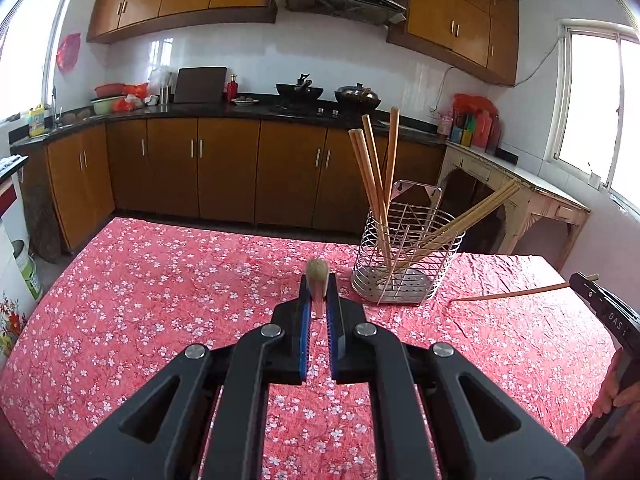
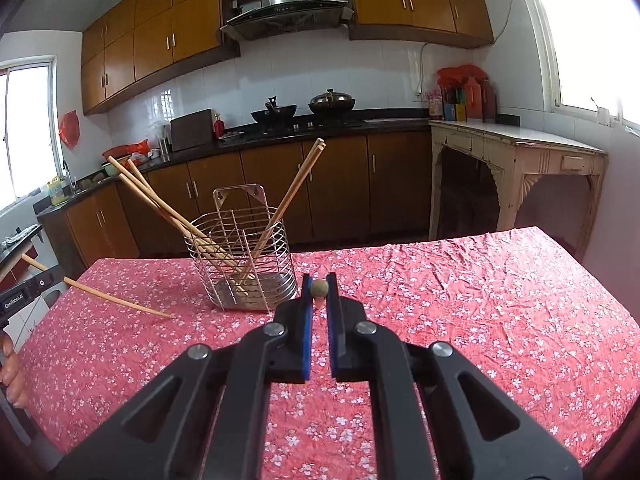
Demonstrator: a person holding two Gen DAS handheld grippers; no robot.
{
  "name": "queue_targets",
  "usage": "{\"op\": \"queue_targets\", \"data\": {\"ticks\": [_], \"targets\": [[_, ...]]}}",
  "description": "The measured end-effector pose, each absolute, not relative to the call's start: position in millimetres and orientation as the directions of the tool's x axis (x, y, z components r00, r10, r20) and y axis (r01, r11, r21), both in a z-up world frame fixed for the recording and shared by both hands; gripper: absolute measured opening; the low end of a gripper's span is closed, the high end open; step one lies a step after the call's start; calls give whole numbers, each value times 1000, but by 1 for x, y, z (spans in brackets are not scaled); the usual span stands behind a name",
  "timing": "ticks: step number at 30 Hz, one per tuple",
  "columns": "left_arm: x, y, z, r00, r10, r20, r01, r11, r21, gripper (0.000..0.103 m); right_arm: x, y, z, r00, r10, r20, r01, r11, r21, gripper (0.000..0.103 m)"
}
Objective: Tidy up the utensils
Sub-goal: 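Lift both held chopsticks upright above the wire holder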
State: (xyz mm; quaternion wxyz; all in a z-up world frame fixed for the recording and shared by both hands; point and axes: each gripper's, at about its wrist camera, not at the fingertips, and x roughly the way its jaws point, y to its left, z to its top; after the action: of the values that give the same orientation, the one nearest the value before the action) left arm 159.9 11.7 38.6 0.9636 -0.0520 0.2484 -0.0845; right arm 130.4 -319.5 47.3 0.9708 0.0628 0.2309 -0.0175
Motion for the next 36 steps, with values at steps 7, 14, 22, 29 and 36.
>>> {"op": "queue_targets", "data": {"ticks": [7, 14, 22, 29, 36], "targets": [[161, 12, 35, 855, -194, -480, 135, 978, -156, 7, 129, -318, 44, 891, -1, -455, 63, 991, 120, 7], [166, 10, 55, 871, -199, -449, 143, 977, -156, 7, 133, -315, 74, 922, 2, -387, 52, 990, 130, 7], [167, -1, 81, 892, -204, -402, 167, 978, -126, 7, 132, -311, 116, 948, 22, -316, 16, 993, 117, 7], [172, -17, 110, 910, -235, -343, 199, 970, -137, 7, 144, -308, 153, 962, 70, -264, -27, 986, 165, 7], [181, -39, 171, 958, -235, -163, 202, 960, -195, 7, 167, -306, 209, 993, 72, -91, -47, 967, 251, 7]]}}
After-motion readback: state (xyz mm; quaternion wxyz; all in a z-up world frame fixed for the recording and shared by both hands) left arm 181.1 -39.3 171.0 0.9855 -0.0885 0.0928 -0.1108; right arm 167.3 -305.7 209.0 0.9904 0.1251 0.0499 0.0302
